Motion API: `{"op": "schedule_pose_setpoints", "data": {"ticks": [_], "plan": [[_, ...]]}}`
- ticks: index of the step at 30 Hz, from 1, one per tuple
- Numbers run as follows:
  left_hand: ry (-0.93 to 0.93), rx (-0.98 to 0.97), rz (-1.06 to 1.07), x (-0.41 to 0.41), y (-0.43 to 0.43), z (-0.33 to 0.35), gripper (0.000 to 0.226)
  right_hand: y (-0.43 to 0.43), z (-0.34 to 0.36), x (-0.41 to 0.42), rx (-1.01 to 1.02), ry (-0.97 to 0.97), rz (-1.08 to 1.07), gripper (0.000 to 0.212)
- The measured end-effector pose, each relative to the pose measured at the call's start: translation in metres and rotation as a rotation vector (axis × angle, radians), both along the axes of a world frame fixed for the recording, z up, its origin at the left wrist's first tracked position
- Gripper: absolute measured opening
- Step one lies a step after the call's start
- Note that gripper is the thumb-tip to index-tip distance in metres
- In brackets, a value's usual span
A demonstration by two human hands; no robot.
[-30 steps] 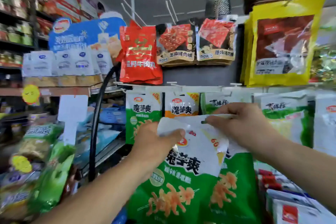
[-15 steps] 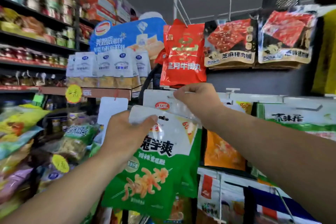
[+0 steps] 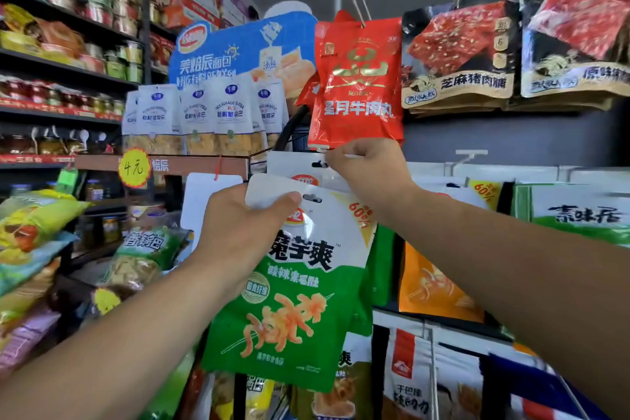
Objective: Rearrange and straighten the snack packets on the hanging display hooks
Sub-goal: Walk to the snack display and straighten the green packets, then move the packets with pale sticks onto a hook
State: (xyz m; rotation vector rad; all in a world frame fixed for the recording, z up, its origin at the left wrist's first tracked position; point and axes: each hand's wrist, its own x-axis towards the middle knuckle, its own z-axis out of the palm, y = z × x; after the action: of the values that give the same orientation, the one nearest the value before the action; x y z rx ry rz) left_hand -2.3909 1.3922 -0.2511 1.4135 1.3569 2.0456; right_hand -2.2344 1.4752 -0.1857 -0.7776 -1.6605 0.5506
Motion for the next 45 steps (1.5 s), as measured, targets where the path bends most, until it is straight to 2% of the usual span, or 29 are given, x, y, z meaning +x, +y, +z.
{"op": "schedule_pose_setpoints", "data": {"ticks": [4,9,11,15,20,23,25,26,27,29,30,32,34,36,39,42,45], "plan": [[0.001,-0.007,0.017,-0.002,0.008,0.003,0.009,0.017,-0.002,0.005,-0.063,-0.060,-0.055,0.028],[0.020,-0.001,0.024,0.000,0.020,0.014,0.008,0.033,0.006,0.015,-0.171,-0.069,-0.154,0.013],[0.030,0.008,0.025,0.001,0.026,0.020,0.006,0.032,0.014,0.020,-0.092,-0.108,-0.234,0.015],[0.001,0.030,0.042,0.006,0.037,0.030,0.018,0.019,0.013,0.030,0.139,-0.089,-0.264,0.038],[-0.026,0.018,0.054,0.009,0.056,0.033,0.018,0.011,0.006,0.036,0.014,-0.166,-0.045,0.037],[0.002,0.007,0.076,0.010,0.067,0.030,0.020,0.020,0.003,0.034,0.023,-0.195,-0.127,0.033],[0.033,-0.005,0.101,0.011,0.077,0.025,0.020,0.029,-0.002,0.033,0.041,-0.295,-0.243,0.027],[0.052,-0.010,0.114,0.012,0.080,0.022,0.018,0.032,-0.007,0.033,0.098,-0.365,-0.322,0.022],[0.069,-0.022,0.122,0.014,0.083,0.019,0.018,0.032,-0.013,0.035,0.241,-0.448,-0.424,0.023],[0.124,-0.044,0.146,0.016,0.085,0.014,0.025,0.032,-0.027,0.043,0.685,-0.580,-0.558,0.033],[0.169,-0.063,0.171,0.016,0.086,0.010,0.031,0.030,-0.035,0.047,0.879,-0.644,-0.550,0.035],[0.283,-0.114,0.214,0.015,0.085,0.000,0.042,0.032,-0.054,0.052,1.073,-0.836,-0.484,0.039],[0.381,-0.164,0.244,0.013,0.083,-0.012,0.045,0.042,-0.070,0.052,0.999,-1.055,-0.434,0.051],[0.477,-0.199,0.260,0.012,0.077,-0.024,0.046,0.048,-0.079,0.050,0.770,-1.222,-0.392,0.064],[0.649,-0.166,0.249,0.016,0.067,-0.033,0.052,0.051,-0.074,0.045,0.495,-1.307,-0.341,0.070],[0.759,-0.242,0.068,0.027,0.063,-0.035,0.056,0.044,-0.066,0.045,0.344,-1.171,-0.228,0.064],[0.719,-0.342,-0.080,0.044,0.069,-0.038,0.053,0.026,-0.058,0.060,0.308,-1.001,-0.272,0.051]]}}
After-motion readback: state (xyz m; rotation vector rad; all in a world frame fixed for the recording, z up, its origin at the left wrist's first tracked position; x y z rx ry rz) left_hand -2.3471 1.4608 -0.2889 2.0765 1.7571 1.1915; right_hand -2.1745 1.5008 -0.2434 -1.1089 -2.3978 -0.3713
